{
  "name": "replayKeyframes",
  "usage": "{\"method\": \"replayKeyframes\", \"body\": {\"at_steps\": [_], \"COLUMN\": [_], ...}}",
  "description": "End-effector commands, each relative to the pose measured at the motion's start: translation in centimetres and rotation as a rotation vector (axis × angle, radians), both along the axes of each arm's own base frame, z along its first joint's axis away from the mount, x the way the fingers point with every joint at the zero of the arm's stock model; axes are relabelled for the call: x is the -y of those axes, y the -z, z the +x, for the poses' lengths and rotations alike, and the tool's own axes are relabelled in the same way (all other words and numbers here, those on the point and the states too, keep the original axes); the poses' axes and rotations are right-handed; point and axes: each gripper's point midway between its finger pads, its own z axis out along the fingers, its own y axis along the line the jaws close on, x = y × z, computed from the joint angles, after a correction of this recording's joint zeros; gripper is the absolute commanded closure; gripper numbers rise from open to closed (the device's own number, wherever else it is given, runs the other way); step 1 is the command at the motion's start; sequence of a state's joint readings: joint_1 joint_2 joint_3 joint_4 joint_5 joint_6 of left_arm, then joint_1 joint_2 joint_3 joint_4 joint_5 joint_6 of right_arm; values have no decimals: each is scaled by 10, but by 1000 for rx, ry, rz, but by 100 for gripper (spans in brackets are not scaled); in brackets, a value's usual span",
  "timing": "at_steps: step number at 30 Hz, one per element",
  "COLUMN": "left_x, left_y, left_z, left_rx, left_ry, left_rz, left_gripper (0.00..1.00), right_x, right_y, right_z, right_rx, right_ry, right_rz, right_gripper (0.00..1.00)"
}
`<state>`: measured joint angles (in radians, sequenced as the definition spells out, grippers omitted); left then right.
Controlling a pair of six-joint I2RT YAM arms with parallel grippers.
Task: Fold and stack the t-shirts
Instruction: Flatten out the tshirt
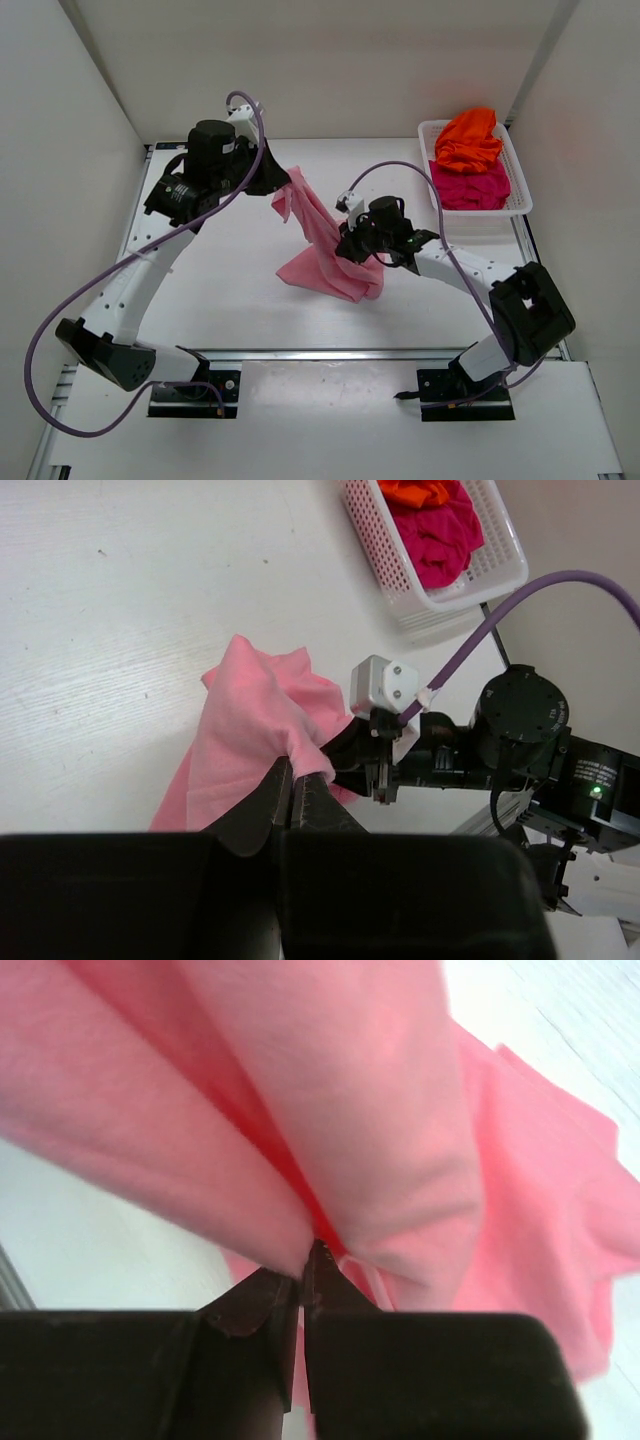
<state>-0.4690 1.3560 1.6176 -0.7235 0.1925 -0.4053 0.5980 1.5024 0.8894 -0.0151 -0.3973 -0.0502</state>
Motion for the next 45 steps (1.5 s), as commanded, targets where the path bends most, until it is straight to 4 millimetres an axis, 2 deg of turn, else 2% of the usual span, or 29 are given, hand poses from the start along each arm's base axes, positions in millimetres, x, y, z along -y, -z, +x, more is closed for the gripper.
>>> {"method": "replayKeyframes", "body": {"at_steps": [1,2,3,4,7,8,10,11,14,16,21,23,24,25,26,27,29,30,33,34,36,37,40,42,45], "left_x": [-7,-11,-14,-20,-35,-34,-39,-36,-30,-29,-30,-35,-41,-49,-57,-69,-89,-98,-103,-103,-109,-112,-118,-114,-116], "left_y": [-20,-17,-23,-17,-18,-12,-14,-14,-4,5,20,4,-3,-17,-33,-45,-85,-94,-145,-150,-179,-185,-216,-231,-235], "left_z": [-7,-6,-10,-6,-9,-10,-12,-15,-21,-24,-29,-28,-24,-21,-20,-17,-15,-14,-26,-28,-46,-54,-79,-95,-106], "left_rx": [71,68,82,67,73,63,73,70,60,45,48,85,111,146,183,211,297,314,410,418,503,516,615,662,674], "left_ry": [22,14,21,4,-7,-3,-5,4,44,58,64,40,9,-26,-52,-95,-144,-163,-172,-176,-190,-196,-209,-179,-175], "left_rz": [-29,-29,-45,-63,-114,-116,-128,-133,-131,-134,-100,-94,-83,-86,-90,-97,-120,-120,-119,-123,-144,-147,-168,-196,-222], "left_gripper": [100,96,94,93,92,91,82,78,83,100,100,100,100,100,100,100,100,100,100,100,100,100,100,100,100], "right_x": [16,23,31,40,61,61,72,78,86,93,109,119,126,127,137,144,155,164,175,179,182,184,194,197,189], "right_y": [-15,-23,-30,-40,-61,-63,-77,-77,-76,-84,-97,-119,-120,-140,-163,-175,-217,-226,-281,-290,-310,-318,-339,-351,-365], "right_z": [12,13,14,15,16,13,13,13,14,16,20,26,26,28,29,27,26,22,1,-7,-25,-37,-59,-72,-91], "right_rx": [35,43,54,63,97,78,101,103,97,115,137,185,185,222,286,304,382,393,520,556,629,668,697,730,760], "right_ry": [101,125,151,183,238,255,280,301,324,343,396,434,460,474,496,512,536,554,562,557,529,495,461,446,415], "right_rz": [-30,-29,-29,-14,16,40,66,60,42,49,43,34,15,30,22,25,58,63,122,130,170,178,194,199,245], "right_gripper": [100,100,100,100,100,100,100,100,100,100,100,100,100,100,100,100,99,100,100,100,100,100,100,100,100]}}
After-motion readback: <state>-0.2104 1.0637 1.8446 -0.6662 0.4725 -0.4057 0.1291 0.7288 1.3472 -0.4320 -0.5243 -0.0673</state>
